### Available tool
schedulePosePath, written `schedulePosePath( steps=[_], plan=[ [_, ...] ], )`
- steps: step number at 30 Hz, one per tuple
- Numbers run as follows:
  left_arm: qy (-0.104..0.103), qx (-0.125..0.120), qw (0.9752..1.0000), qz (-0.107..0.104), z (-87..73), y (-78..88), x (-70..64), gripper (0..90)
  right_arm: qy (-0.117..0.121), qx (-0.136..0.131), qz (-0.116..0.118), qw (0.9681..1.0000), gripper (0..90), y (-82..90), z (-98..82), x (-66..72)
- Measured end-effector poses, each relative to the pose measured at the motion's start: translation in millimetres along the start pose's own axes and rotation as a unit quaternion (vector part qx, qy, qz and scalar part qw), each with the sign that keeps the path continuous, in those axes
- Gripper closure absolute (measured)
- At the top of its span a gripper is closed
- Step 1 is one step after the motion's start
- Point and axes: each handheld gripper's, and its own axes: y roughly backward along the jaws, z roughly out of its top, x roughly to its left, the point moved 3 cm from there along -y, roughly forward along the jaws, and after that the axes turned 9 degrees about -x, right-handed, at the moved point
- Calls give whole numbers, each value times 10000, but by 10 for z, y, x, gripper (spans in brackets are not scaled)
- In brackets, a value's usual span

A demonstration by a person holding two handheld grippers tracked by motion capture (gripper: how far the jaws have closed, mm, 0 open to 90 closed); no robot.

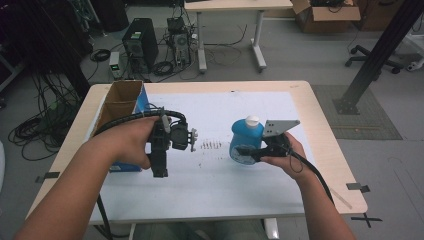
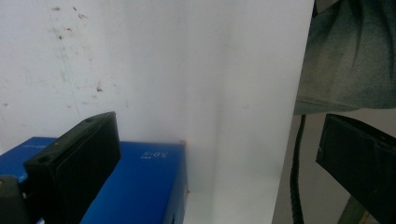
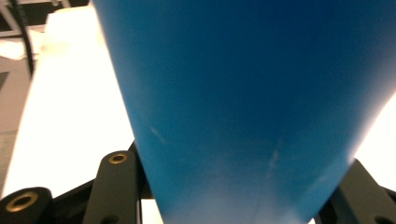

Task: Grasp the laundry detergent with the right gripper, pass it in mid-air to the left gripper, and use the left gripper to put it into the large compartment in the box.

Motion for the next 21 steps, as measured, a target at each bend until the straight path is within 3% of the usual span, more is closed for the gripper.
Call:
schedulePosePath(
  steps=[6, 13, 21],
  plan=[
    [-24, -1, 10000, 17, 16, 48, 5, 2, 189, 70, 392, 9990, 468, 52, 121, 95],
    [-28, -4, 10000, -23, 35, 96, 9, 2, 518, 222, 877, 9946, 466, 69, 229, 265],
    [-65, -46, 10000, -20, 94, 108, 26, 2, 686, 230, 1102, 9913, 464, 13, 297, 455]
  ],
)
